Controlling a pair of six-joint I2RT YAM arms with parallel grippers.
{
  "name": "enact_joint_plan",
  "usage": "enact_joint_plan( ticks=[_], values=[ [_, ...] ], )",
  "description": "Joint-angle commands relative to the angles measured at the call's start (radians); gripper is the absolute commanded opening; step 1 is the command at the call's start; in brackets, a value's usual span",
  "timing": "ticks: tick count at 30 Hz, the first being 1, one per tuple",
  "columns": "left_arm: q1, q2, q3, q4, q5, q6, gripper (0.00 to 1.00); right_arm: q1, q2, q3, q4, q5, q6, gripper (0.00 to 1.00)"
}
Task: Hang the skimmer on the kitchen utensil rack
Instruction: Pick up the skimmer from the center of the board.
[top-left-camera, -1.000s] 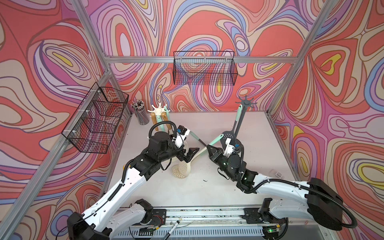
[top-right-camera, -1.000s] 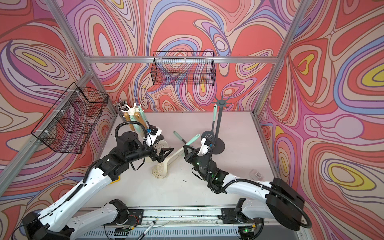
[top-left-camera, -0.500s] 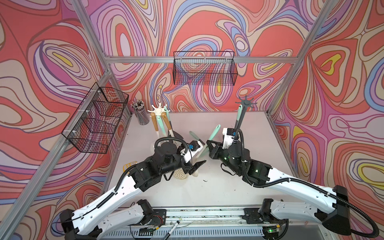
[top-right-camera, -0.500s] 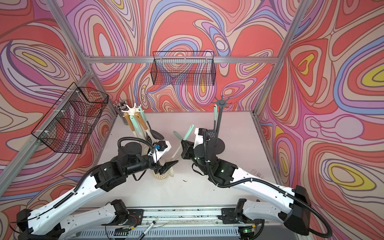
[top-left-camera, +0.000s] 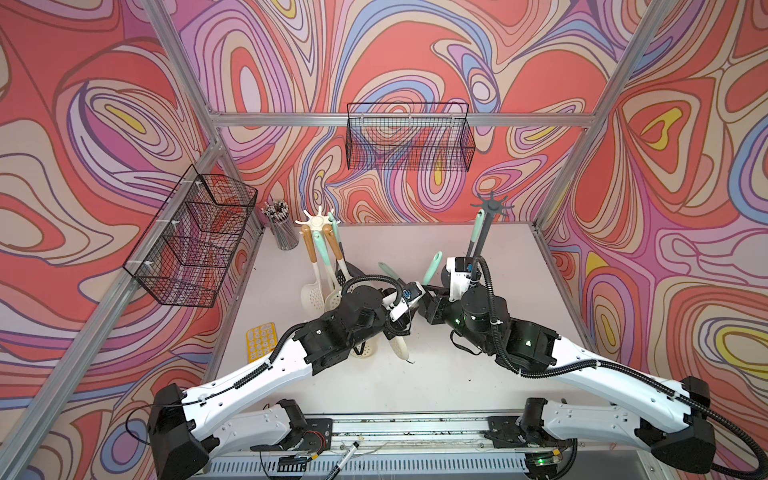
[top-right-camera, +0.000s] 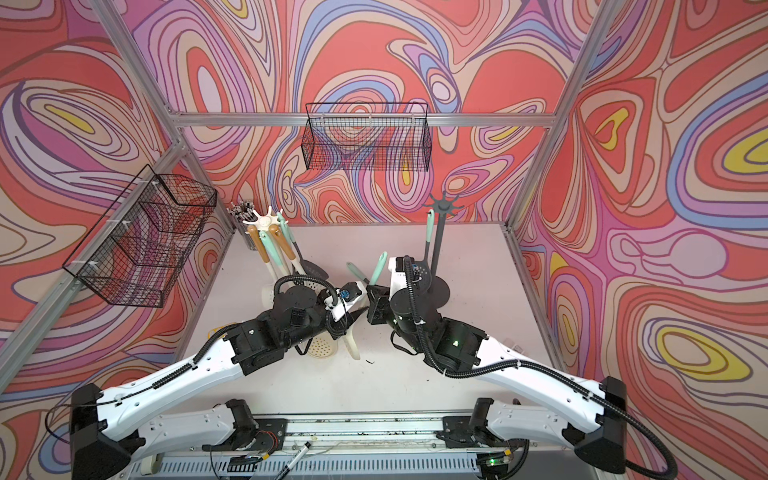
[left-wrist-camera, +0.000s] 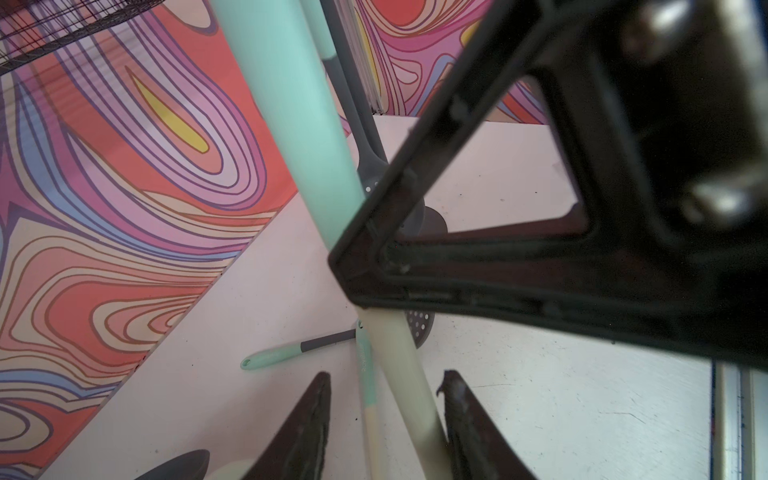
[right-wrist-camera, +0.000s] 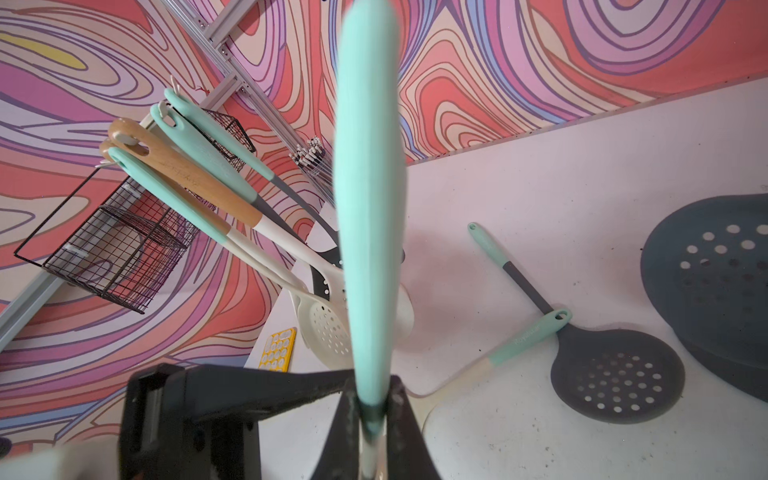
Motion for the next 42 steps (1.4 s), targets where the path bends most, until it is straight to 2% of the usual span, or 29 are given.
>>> enact_joint_plan(
  ticks=[1,5,8,10,14,20,25,34,38,42],
  values=[
    [-0.003,-0.002,-0.035,0.073,0.088,-0.026,0.22,0.007,-0.013,0.038,0.004,0.004,-0.024,0.05],
    [-0.002,-0.015,-0.063,0.125,0.153,-0.054,0.07,0.007,0.006,0.057,0.006,-0.013,-0.033,0.06],
    [0.0,-0.027,-0.085,0.167,0.176,-0.081,0.0,0.009,0.011,0.06,0.009,-0.03,-0.041,0.08],
    [0.003,-0.027,-0.09,0.178,0.186,-0.096,0.0,0.01,0.014,0.063,0.016,-0.045,-0.055,0.11],
    [0.023,-0.031,-0.09,0.195,0.216,-0.159,0.0,0.012,0.009,0.076,0.018,-0.065,-0.13,0.28],
    [0.145,-0.067,-0.106,0.289,0.404,-0.369,0.0,0.012,-0.12,-0.033,0.145,-0.091,-0.361,0.37],
    [0.227,-0.062,-0.106,0.368,0.544,-0.491,0.0,0.012,-0.242,-0.12,0.244,-0.194,-0.537,0.4],
    [0.275,0.015,-0.083,0.564,0.654,-0.671,0.0,0.012,-0.306,-0.273,0.344,-0.304,-0.782,0.4],
    [0.276,0.036,-0.057,0.596,0.687,-0.714,0.0,0.01,-0.302,-0.32,0.421,-0.268,-0.826,0.41],
    [0.278,0.022,-0.054,0.606,0.688,-0.73,0.0,0.01,-0.266,-0.358,0.493,-0.26,-0.814,0.41]
  ],
)
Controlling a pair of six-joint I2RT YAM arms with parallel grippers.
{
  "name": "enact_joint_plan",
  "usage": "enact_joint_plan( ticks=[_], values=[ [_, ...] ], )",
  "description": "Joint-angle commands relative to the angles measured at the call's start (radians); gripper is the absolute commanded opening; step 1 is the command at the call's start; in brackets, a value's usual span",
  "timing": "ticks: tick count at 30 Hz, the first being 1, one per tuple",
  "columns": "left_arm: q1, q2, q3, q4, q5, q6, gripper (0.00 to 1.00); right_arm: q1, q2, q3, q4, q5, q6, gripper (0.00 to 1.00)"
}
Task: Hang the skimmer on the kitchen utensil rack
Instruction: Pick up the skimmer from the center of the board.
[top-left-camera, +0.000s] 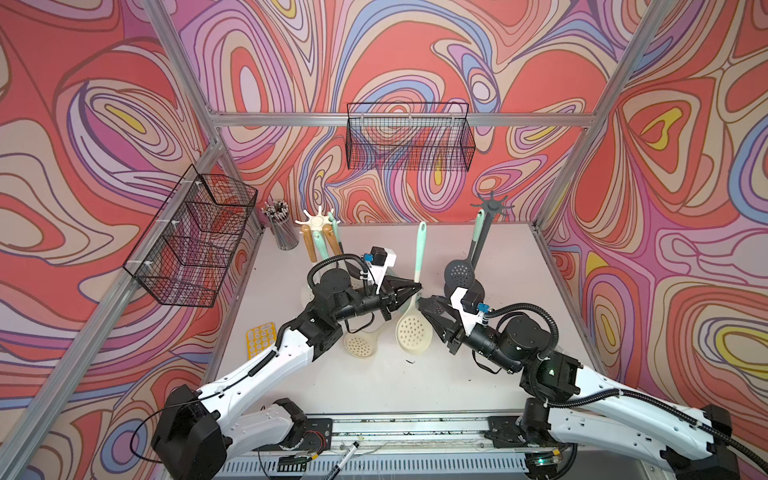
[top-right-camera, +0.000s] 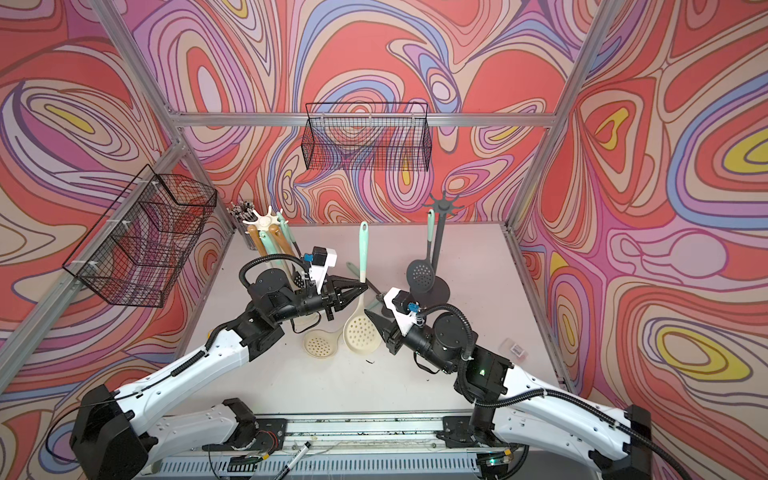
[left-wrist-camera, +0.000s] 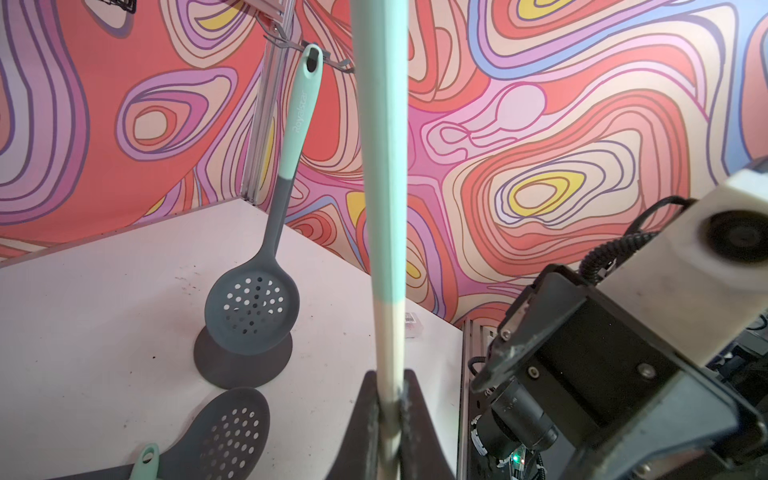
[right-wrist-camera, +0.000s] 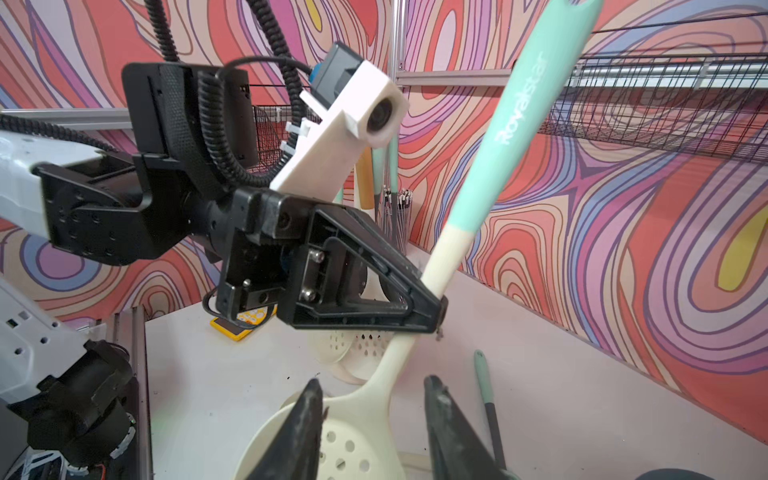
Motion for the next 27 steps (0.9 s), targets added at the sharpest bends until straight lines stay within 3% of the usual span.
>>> enact_joint_plan(
  ticks=[1,8,17,27],
  values=[
    [0.008,-0.02,0.037,0.088,0.035,-0.048,0.0,0.004,0.019,-0.034,0.123,0.003,-0.036,0.41],
    [0.007,-0.043,0.011,0.114,0.014,-0.054,0.0,0.004,0.109,-0.057,0.25,0.042,0.012,0.39],
    [0.007,-0.039,-0.038,0.165,-0.108,-0.041,0.0,0.005,0.264,-0.002,0.345,0.165,0.085,0.34],
    [0.006,-0.015,-0.068,0.205,-0.182,-0.019,0.0,0.004,0.353,0.053,0.396,0.226,0.079,0.28]
  ],
)
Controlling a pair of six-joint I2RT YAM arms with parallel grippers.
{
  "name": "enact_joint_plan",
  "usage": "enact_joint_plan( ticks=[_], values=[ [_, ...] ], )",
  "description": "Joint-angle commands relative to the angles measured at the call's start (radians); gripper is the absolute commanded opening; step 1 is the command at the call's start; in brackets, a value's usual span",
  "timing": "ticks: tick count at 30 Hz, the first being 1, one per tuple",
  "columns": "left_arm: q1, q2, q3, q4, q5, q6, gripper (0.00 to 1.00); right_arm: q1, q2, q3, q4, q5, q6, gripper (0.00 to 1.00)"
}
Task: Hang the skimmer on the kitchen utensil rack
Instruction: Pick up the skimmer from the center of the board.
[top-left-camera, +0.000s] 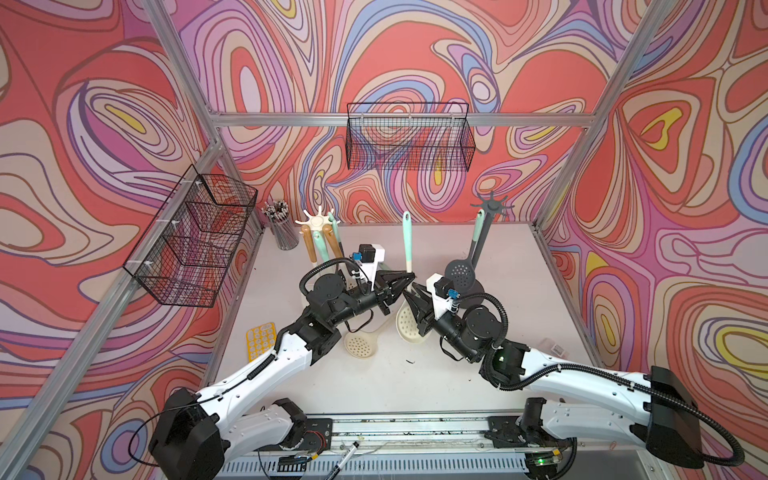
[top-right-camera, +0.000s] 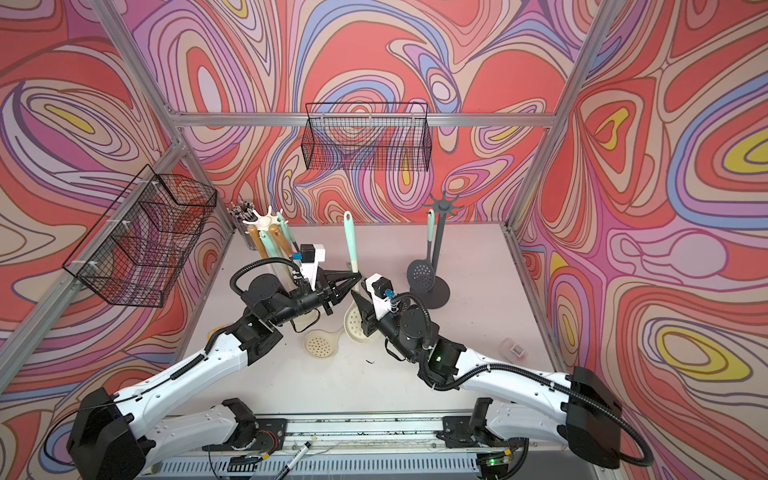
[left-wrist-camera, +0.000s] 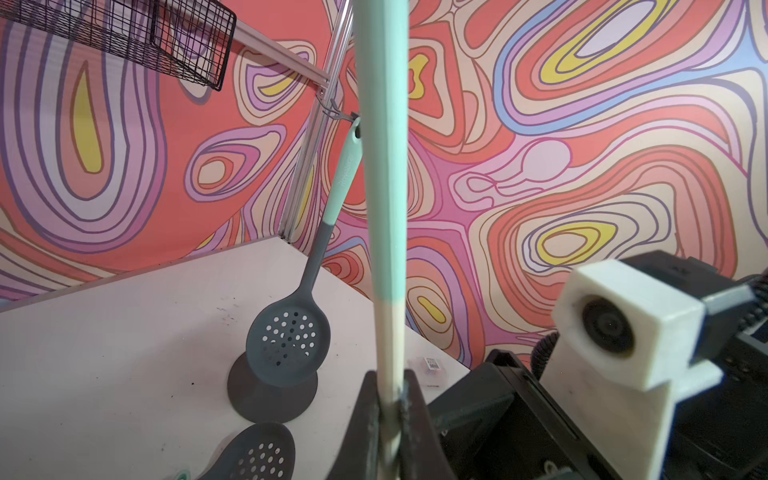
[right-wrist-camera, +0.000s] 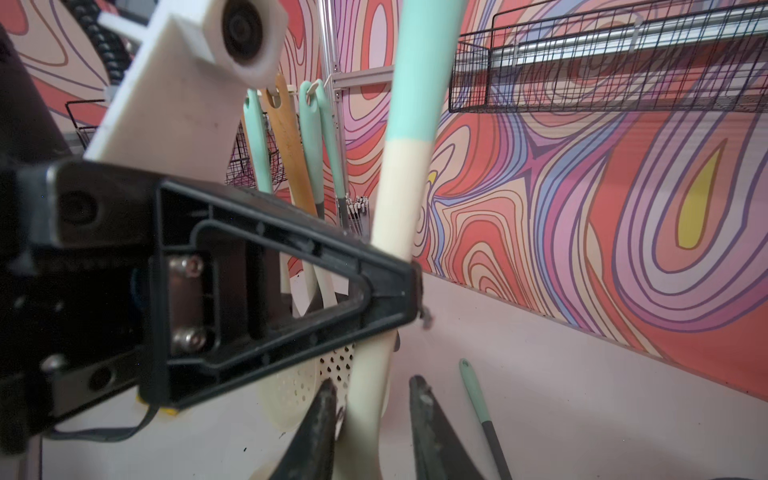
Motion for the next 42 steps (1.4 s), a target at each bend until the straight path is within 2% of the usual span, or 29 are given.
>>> enact_joint_plan(
  ticks=[1,12,16,17,21,26,29,35,42],
  values=[
    [0.002,0.01,-0.009,0.081,-0.023,0.013,0.0,0.005,0.029,0.043,0.048,0.032,-0.005,0.27],
    [0.002,0.001,-0.02,0.084,-0.019,0.028,0.0,0.005,0.07,0.081,0.039,0.079,-0.006,0.09],
    [0.002,-0.015,-0.028,0.076,-0.028,0.036,0.11,0.005,0.037,0.067,0.032,0.084,-0.013,0.04],
    [0.002,-0.019,-0.028,0.071,-0.031,0.035,0.18,0.005,0.026,0.059,0.032,0.087,-0.014,0.04],
    [0.003,-0.042,-0.017,0.023,-0.04,0.048,0.54,0.005,-0.031,0.026,-0.006,0.138,-0.012,0.03],
    [0.002,-0.1,0.015,-0.16,-0.08,0.12,0.87,0.005,-0.167,-0.032,-0.155,0.247,0.027,0.03],
    [0.002,-0.145,0.034,-0.29,-0.144,0.172,0.99,0.005,-0.286,-0.075,-0.261,0.323,0.048,0.03],
    [0.004,-0.156,0.104,-0.555,-0.225,0.272,1.0,0.006,-0.456,-0.104,-0.474,0.471,0.061,0.03],
    [0.003,-0.132,0.118,-0.61,-0.223,0.299,1.0,0.005,-0.493,-0.099,-0.57,0.602,0.066,0.04]
  ],
)
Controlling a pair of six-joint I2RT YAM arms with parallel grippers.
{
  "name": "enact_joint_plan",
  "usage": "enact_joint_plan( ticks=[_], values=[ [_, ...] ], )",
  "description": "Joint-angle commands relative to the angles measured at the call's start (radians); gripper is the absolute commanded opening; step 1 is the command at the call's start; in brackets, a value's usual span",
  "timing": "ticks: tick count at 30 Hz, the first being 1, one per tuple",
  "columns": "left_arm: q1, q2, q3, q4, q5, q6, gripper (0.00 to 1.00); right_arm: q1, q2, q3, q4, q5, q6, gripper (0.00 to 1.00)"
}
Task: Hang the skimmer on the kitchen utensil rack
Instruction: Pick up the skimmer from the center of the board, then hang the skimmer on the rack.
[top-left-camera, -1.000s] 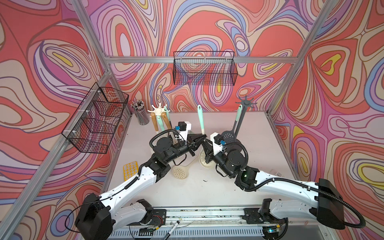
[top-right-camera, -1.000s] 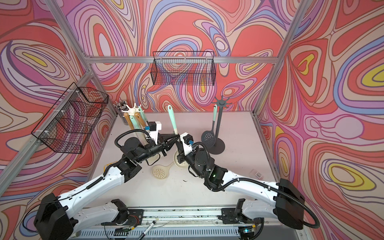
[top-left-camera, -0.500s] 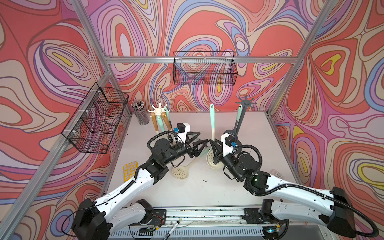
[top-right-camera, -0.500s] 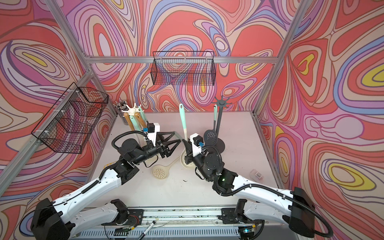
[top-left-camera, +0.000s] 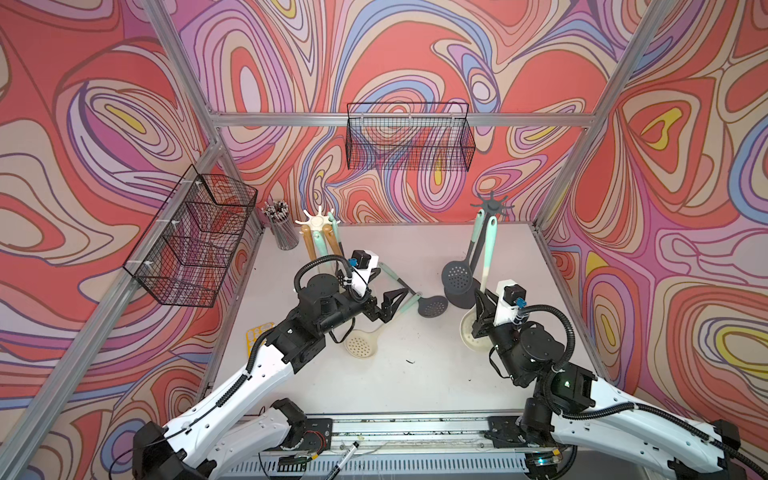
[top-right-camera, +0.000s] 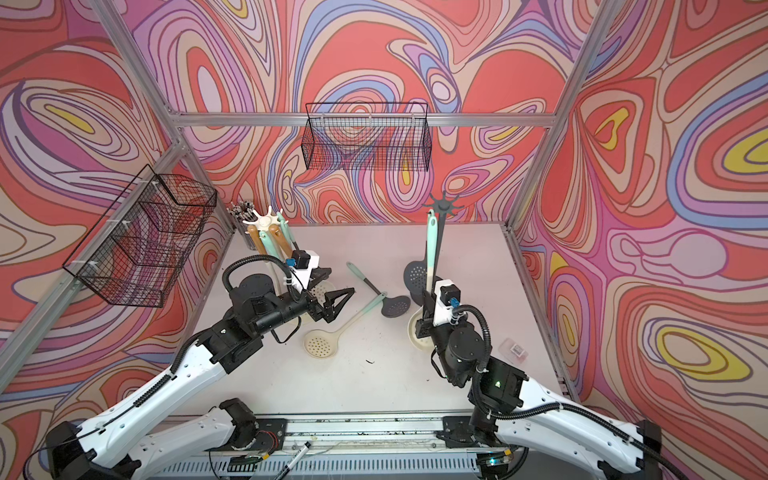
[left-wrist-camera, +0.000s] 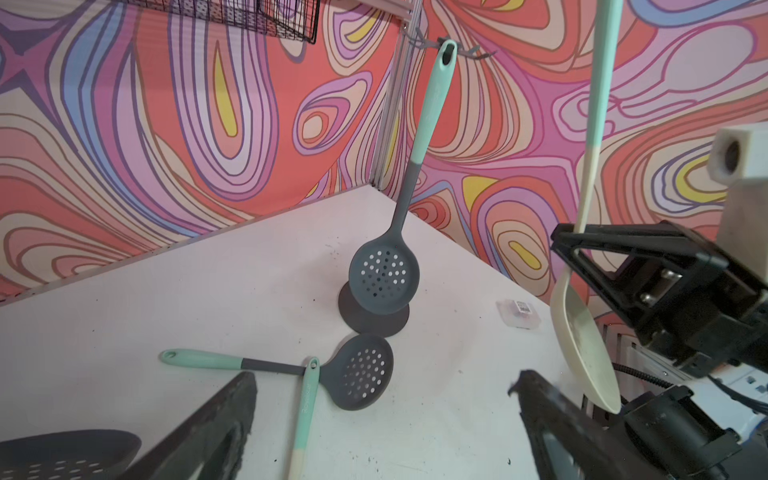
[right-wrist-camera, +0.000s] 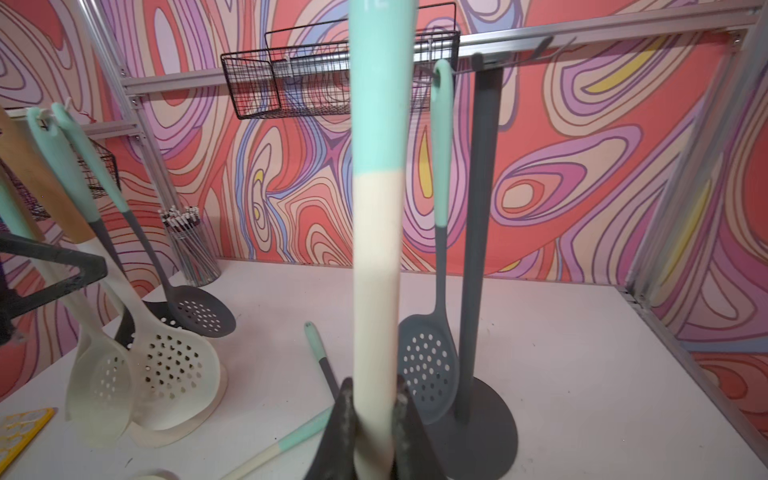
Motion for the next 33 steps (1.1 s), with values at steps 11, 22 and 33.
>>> enact_joint_plan(
  ticks=[11,22,33],
  values=[
    [0.008,0.006,0.028,-0.08,0.028,0.04,1.0,-0.02,0.069,-0.051,0.001,0.188,0.063,0.06],
    [0.009,-0.003,0.017,-0.059,0.05,0.023,1.0,-0.138,0.101,-0.031,-0.01,0.086,0.102,0.06],
    [0.009,-0.01,0.012,-0.057,0.062,0.025,1.0,-0.182,0.139,-0.009,0.01,0.026,0.112,0.06]
  ],
)
